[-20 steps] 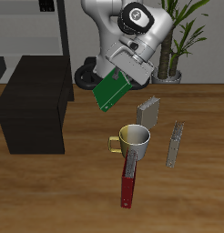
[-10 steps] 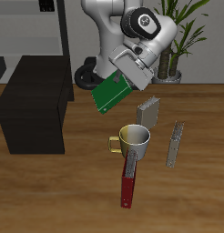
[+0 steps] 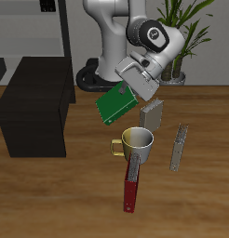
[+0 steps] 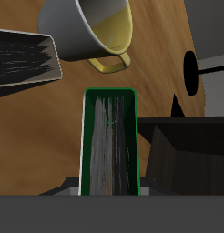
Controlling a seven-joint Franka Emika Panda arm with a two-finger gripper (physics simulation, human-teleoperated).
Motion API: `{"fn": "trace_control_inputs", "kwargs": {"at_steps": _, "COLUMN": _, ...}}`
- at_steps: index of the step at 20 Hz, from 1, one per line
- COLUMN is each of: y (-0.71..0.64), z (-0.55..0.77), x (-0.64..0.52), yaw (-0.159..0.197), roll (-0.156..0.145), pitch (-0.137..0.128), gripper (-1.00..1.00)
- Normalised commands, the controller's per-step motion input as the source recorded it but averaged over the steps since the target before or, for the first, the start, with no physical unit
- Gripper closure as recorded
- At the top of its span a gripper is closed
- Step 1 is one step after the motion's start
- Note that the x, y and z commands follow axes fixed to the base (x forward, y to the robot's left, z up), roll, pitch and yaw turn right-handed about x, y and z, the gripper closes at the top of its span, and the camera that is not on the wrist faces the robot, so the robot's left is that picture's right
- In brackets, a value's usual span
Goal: Place the green book in the top region of the shelf
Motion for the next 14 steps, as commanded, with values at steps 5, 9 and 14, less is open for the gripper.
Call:
{"fn": "trace_control_inputs", "kwargs": {"at_steps": 5, "y": 0.01, "z": -0.14, "x": 0.01, "yaw": -0.008, "roll": -0.039, "pitch": 0.010, "gripper": 1.00}}
{"fn": "trace_control_inputs", "kwargs": {"at_steps": 9, "y": -0.02, "z": -0.14, "x": 0.03, "yaw": 0.017, "roll": -0.028, "pitch": 0.006, "gripper": 1.00}}
{"fn": "trace_control_inputs", "kwargs": {"at_steps": 14, "y": -0.14, "z": -0.08, "x": 0.00, "yaw": -0.005, "roll": -0.045, "pitch": 0.006, "gripper": 1.00}}
